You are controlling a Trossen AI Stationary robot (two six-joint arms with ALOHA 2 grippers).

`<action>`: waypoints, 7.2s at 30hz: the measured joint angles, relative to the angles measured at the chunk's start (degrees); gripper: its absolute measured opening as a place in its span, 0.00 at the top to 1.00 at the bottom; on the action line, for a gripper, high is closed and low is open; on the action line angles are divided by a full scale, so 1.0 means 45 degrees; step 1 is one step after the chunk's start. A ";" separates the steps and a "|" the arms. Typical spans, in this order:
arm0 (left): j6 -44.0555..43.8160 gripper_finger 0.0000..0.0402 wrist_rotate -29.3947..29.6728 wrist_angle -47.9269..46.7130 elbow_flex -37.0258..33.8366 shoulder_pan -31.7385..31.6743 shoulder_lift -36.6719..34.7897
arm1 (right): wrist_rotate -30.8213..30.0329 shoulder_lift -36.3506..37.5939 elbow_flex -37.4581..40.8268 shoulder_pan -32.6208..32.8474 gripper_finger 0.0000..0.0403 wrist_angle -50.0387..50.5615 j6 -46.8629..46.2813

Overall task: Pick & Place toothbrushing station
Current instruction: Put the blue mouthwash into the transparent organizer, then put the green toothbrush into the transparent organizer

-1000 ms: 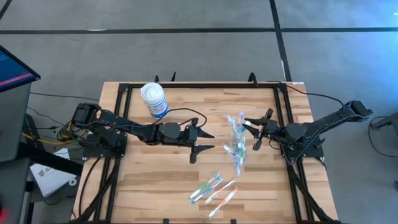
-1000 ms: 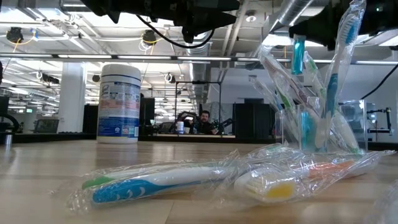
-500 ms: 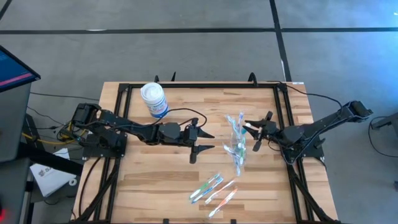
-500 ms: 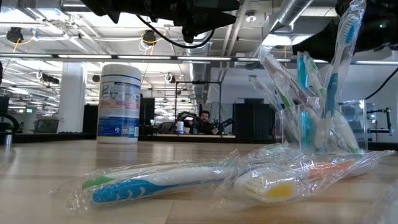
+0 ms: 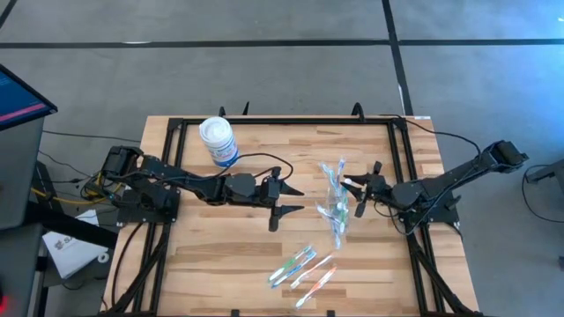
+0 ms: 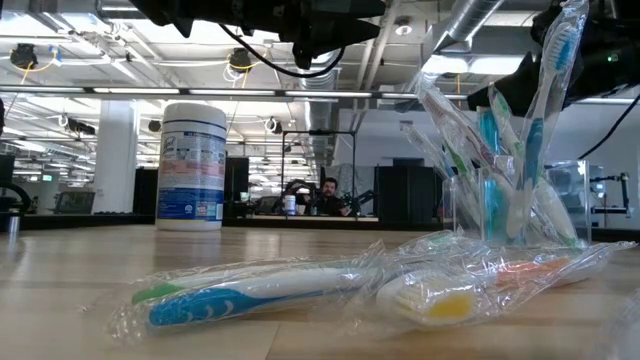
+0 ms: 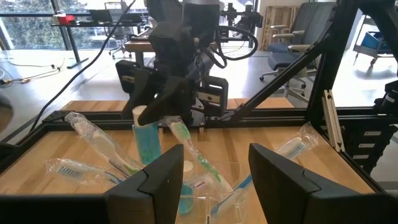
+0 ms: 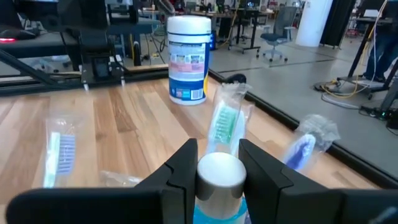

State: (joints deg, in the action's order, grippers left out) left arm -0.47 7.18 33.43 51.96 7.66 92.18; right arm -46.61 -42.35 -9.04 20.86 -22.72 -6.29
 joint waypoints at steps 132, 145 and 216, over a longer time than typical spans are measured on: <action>-0.3360 0.62 -0.0739 -0.3851 0.0000 0.2327 0.0308 | -0.0188 -0.1490 -0.3095 0.2678 0.82 0.1932 0.0491; -0.5245 0.61 -0.0821 -0.3235 0.0000 0.2623 0.2668 | -0.0325 -0.1490 -0.3580 0.3192 0.83 0.2966 0.0051; -0.7074 1.00 -0.0818 -0.1137 0.1671 0.2516 0.6499 | -0.0330 -0.1494 -0.3575 0.3191 0.83 0.3045 0.0051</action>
State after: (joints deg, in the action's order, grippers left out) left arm -32.30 3.50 28.32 59.48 18.98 121.43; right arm -48.10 -49.08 -25.12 35.22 -9.02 -6.07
